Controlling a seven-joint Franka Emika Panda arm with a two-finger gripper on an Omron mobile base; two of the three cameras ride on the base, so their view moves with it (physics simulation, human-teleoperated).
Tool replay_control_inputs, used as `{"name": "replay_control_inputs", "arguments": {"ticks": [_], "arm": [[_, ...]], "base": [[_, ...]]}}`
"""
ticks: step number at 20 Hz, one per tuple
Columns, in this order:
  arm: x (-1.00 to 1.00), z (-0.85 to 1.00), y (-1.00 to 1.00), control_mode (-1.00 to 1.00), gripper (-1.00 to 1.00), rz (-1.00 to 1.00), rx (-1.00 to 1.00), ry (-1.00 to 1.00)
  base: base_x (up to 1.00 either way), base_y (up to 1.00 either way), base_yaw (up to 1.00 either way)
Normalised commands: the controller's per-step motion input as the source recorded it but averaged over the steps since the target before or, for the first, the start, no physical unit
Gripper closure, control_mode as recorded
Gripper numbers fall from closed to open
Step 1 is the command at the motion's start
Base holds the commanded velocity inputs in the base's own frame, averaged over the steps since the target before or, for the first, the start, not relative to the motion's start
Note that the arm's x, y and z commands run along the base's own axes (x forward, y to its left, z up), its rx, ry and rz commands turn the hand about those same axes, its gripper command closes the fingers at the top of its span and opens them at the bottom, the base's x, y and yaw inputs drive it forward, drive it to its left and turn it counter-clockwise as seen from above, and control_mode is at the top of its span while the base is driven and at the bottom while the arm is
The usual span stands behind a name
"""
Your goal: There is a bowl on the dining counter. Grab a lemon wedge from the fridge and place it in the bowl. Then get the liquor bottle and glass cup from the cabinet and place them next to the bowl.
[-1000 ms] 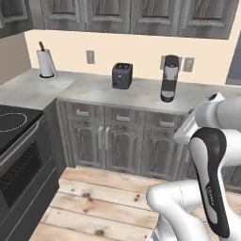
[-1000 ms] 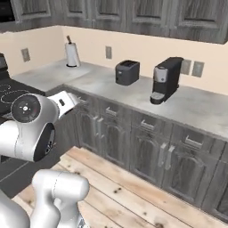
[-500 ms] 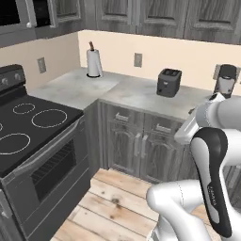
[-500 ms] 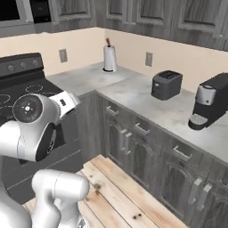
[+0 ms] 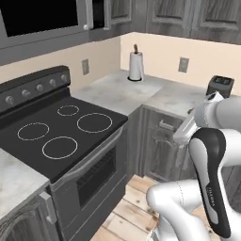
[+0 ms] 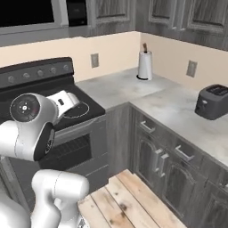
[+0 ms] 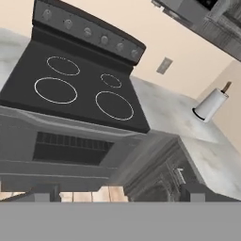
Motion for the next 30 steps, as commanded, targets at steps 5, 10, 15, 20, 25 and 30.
{"name": "replay_control_inputs", "arguments": {"ticks": [5,10,15,20,25,30], "arm": [[0.00,0.00,0.00,1.00,-1.00,0.00,0.00,0.00],[0.00,0.00,0.00,1.00,-1.00,0.00,0.00,0.00],[0.00,0.00,0.00,1.00,-1.00,0.00,0.00,0.00],[0.00,0.00,0.00,1.00,-1.00,0.00,0.00,0.00],[0.00,0.00,0.00,1.00,-1.00,0.00,0.00,0.00],[0.00,0.00,0.00,1.00,-1.00,0.00,0.00,0.00]], "base": [[0.53,0.69,0.15],[0.26,0.63,0.35],[0.12,0.15,0.51],[0.00,-0.09,0.47],[-0.03,0.09,0.28],[-0.03,0.33,0.22]]}}
